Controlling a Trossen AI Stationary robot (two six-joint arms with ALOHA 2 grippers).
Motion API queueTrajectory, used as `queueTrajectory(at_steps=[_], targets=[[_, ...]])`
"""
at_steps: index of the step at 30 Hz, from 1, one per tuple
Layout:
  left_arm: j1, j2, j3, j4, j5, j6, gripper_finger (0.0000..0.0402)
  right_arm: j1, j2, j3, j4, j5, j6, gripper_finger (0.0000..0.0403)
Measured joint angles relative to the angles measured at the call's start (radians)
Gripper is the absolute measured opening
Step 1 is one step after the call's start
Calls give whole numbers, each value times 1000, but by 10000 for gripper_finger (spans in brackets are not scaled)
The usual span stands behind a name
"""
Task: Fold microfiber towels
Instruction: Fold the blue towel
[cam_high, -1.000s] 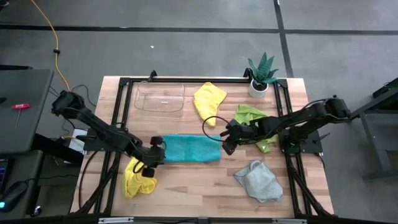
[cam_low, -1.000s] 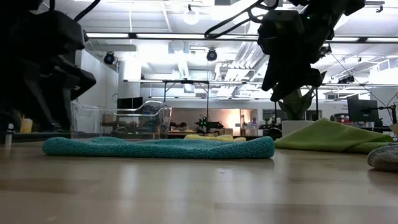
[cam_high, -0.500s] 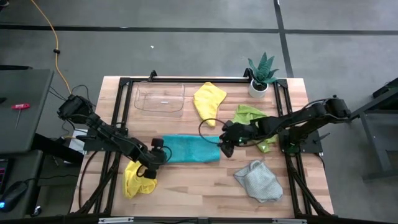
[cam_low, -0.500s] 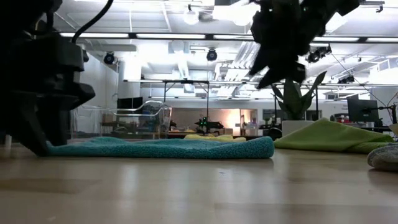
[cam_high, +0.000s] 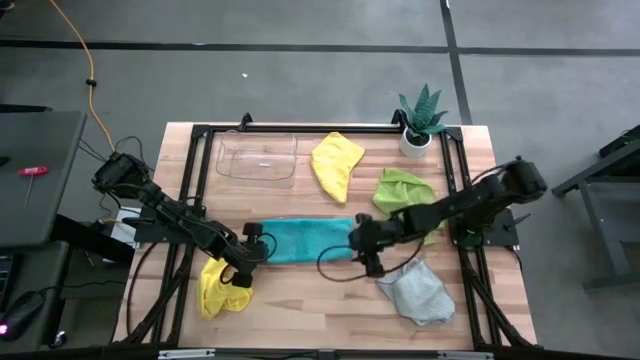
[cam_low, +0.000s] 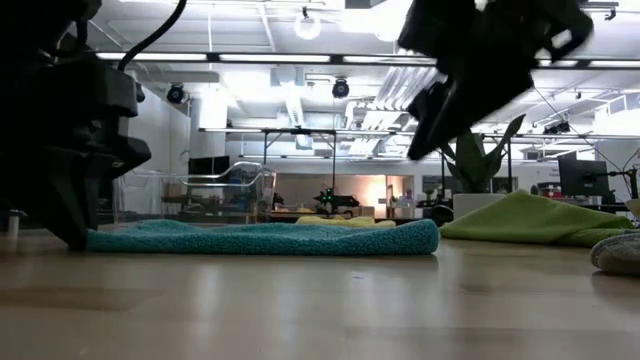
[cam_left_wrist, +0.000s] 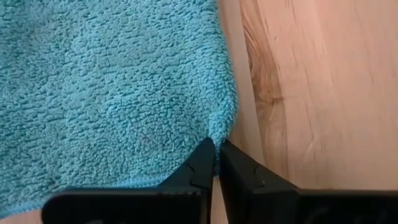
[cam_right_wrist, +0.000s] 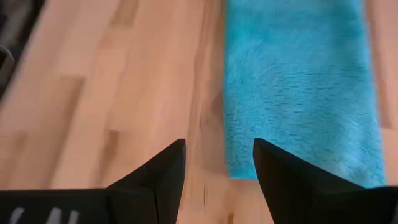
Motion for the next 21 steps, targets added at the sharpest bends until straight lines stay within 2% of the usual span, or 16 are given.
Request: queueTrajectory(at_steps=[4, 9, 16, 21], targets=[[0, 0, 0, -1, 2, -18, 4, 15, 114, 47, -14, 34, -78, 181], [0, 0, 0, -1, 4, -56, 6, 15, 223, 102, -66, 123, -89, 166], [0, 0, 0, -2, 4, -79, 4, 18, 257, 118, -128, 110, -94, 106], [0, 0, -1, -2, 9, -97, 4, 20, 256, 116, -137, 97, -72, 46]])
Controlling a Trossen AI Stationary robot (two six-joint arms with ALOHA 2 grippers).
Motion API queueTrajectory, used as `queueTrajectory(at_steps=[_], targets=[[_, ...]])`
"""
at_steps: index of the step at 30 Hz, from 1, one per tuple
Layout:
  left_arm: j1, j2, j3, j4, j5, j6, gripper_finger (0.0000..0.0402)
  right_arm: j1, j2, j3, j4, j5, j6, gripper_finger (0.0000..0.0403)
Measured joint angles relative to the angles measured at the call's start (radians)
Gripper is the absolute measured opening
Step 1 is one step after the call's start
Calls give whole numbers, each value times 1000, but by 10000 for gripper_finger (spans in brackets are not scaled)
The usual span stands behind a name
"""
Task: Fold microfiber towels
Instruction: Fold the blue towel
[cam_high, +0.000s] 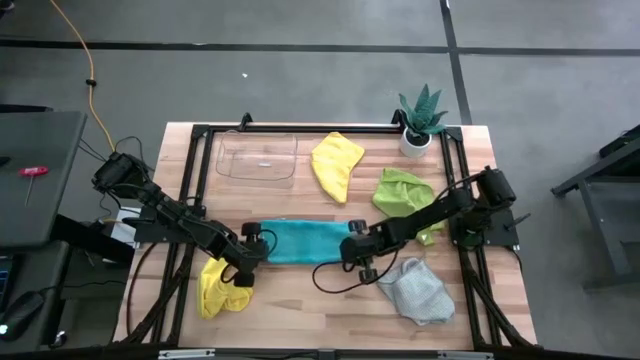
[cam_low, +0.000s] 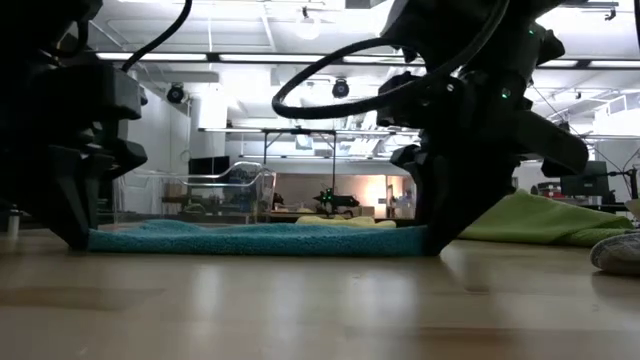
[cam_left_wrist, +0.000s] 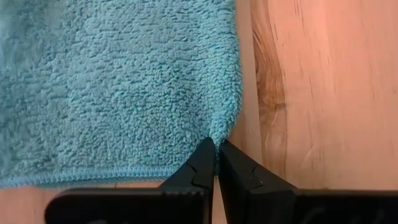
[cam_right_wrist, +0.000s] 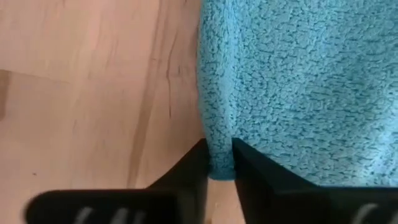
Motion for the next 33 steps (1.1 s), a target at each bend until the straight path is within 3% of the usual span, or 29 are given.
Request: queueTrajectory(at_steps=[3, 7, 11, 20, 33], targets=[[12, -19, 0, -7, 81, -89, 3, -2, -7, 14, -38, -38, 80, 8], [23, -87, -3, -13, 254, -208, 3, -13, -46, 44, -57, -151, 156, 9], [29, -189, -3, -12, 331, -266, 3, -29, -97, 47, -62, -283, 231, 4], [104, -340, -2, -134, 248, -351, 3, -109, -156, 48, -91, -324, 411, 1], [159, -282, -1, -172, 218, -393, 3, -137, -148, 48, -149, -246, 552, 0]])
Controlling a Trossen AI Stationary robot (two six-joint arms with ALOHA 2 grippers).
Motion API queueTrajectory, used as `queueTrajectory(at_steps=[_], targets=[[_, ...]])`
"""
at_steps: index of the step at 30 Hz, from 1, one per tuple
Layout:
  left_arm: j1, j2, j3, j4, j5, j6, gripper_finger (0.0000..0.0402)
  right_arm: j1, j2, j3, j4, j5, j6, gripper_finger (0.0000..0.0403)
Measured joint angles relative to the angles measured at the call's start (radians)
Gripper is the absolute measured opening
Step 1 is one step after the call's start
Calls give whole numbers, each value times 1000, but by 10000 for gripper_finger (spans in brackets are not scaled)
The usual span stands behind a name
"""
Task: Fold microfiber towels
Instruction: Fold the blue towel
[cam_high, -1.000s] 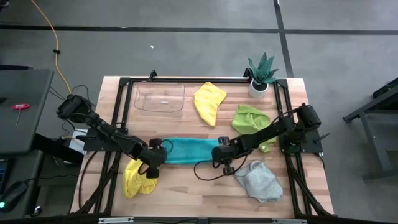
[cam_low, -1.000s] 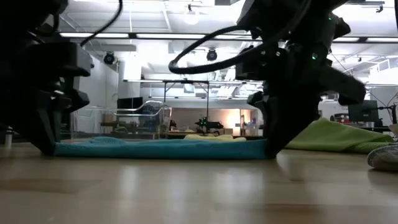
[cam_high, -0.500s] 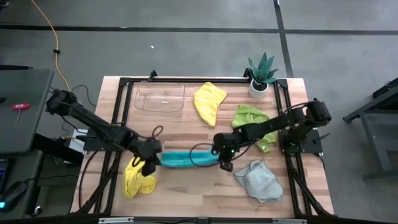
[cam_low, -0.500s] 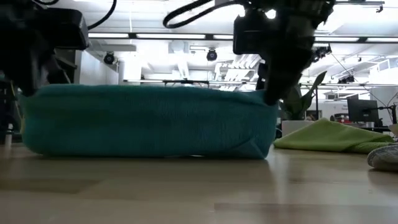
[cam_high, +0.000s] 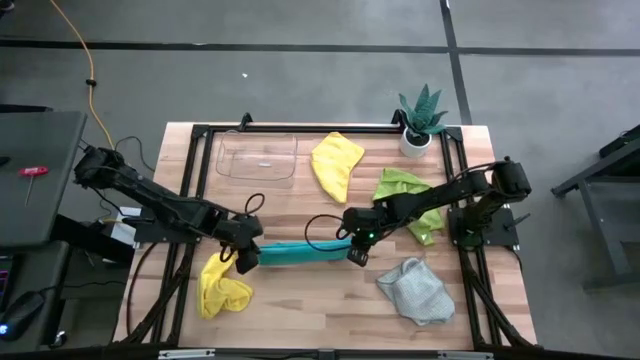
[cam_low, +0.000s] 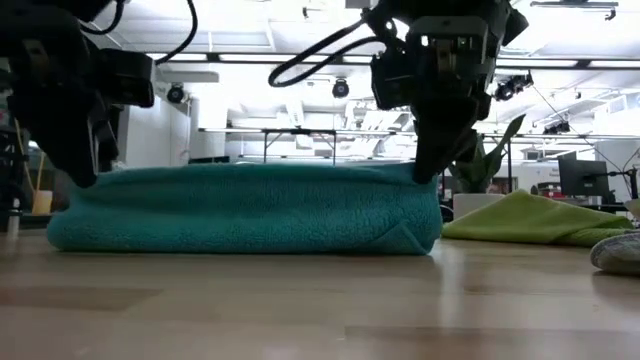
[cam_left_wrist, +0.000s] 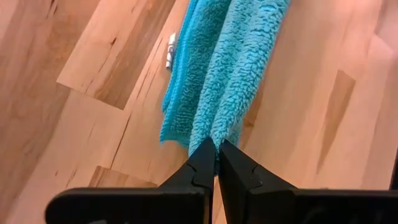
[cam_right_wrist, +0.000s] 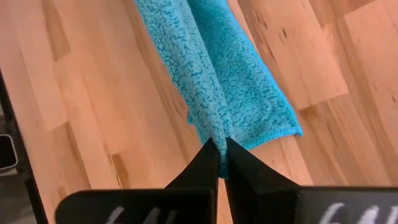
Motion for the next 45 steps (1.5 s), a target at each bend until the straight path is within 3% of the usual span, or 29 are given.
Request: queueTrajectory(at_steps=[17, 31, 39, 42, 45], targets=[[-1, 29, 1, -3, -29, -9, 12, 26, 14, 0, 7, 43, 83, 3], [19, -23, 0, -51, -29, 21, 99, 0, 7, 13, -61, 95, 30, 169], [67, -185, 0, -151, -40, 46, 137, -48, -60, 8, -168, 96, -68, 181], [52, -245, -1, -146, -101, 40, 140, -53, -101, -80, -154, 42, -8, 181], [19, -290, -25, -96, -161, 2, 140, -52, -160, -210, -9, -14, 136, 181]])
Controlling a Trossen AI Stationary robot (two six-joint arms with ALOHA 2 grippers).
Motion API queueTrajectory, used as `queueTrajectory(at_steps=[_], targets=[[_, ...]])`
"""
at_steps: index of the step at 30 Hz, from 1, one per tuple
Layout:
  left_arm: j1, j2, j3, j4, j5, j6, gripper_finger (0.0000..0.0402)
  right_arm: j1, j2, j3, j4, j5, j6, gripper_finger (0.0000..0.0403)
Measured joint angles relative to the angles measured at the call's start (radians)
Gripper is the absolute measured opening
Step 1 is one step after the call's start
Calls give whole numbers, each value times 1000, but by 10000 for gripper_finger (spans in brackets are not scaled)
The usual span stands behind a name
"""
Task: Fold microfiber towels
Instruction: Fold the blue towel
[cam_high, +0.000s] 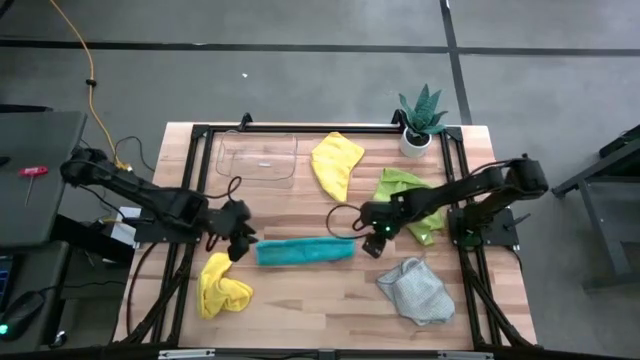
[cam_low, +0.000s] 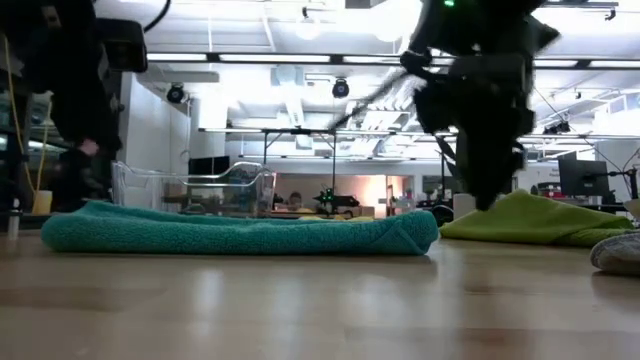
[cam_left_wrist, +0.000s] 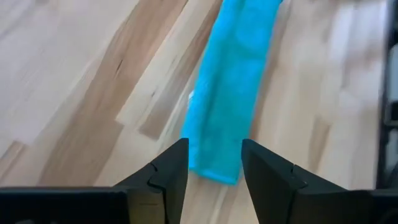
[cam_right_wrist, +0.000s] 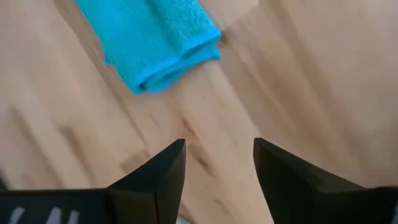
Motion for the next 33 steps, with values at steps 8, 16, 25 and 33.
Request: queueTrajectory(at_steps=[8, 16, 25, 33], targets=[[-63, -44, -162, 285, -6, -195, 141, 17, -80, -256, 514, 27, 589, 181], [-74, -46, -200, 278, 38, -275, 141, 53, 21, -278, 649, 22, 723, 183], [-74, -46, -200, 147, 110, -395, 140, 53, 138, -235, 755, 51, 724, 238], [-73, -46, -200, 92, 129, -394, 140, 54, 139, -235, 783, 106, 742, 272]])
